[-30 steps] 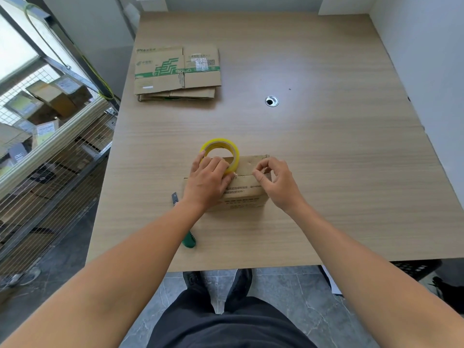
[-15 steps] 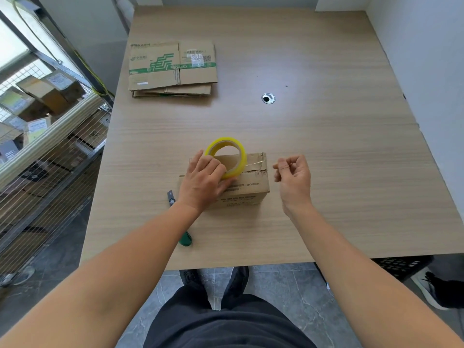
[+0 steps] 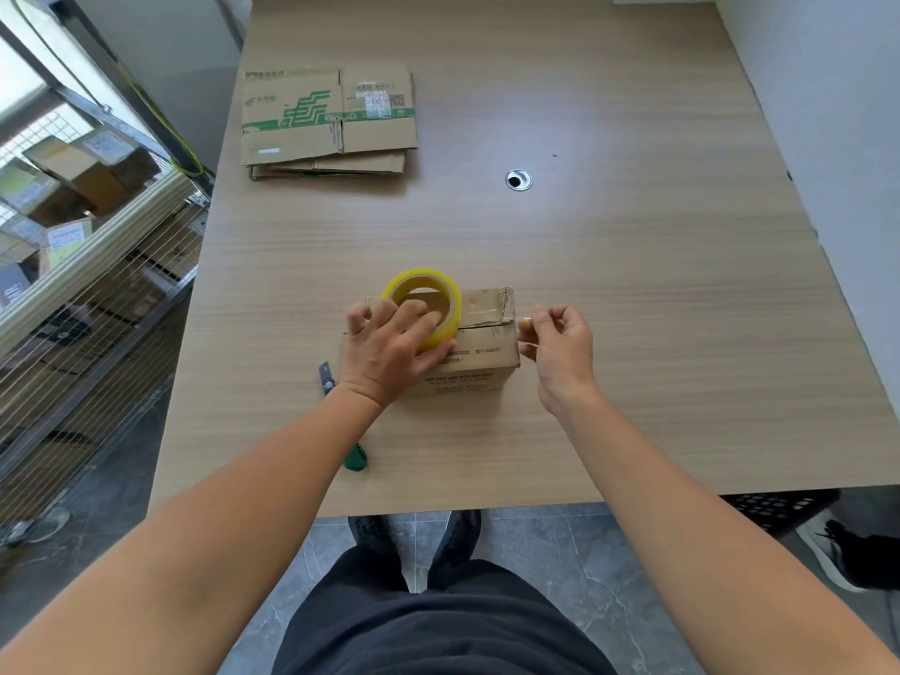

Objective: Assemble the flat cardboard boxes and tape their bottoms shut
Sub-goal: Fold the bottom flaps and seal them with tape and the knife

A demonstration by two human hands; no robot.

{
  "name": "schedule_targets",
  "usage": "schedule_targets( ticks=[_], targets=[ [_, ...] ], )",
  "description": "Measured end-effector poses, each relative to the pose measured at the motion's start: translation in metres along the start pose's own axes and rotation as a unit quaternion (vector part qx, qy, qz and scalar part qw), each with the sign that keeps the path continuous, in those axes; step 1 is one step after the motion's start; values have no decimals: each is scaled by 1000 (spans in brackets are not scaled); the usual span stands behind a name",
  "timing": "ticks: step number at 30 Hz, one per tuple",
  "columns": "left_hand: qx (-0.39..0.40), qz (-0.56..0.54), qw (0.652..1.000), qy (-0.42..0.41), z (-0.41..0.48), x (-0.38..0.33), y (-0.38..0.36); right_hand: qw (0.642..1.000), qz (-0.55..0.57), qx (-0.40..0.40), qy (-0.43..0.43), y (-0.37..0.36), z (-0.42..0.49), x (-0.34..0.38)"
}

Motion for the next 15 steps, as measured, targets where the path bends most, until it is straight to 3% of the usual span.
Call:
schedule_targets(
  ticks=[11, 15],
  targets=[
    [22, -11, 1000, 5, 2, 0, -4, 998, -65, -9, -13, -2, 13, -15],
    [20, -10, 1000, 3, 2, -1, -5, 989, -145, 4, 14, -3, 19, -20]
  ],
)
Point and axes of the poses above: each hand's wrist, its own z-axis towards the middle knuckle, its own y-axis out of the back of the hand, x = y × z, the point moved 9 cm from there along z, towards the middle knuckle, and after that the axes turned 7 degrees about x, right-handed, at the moved point
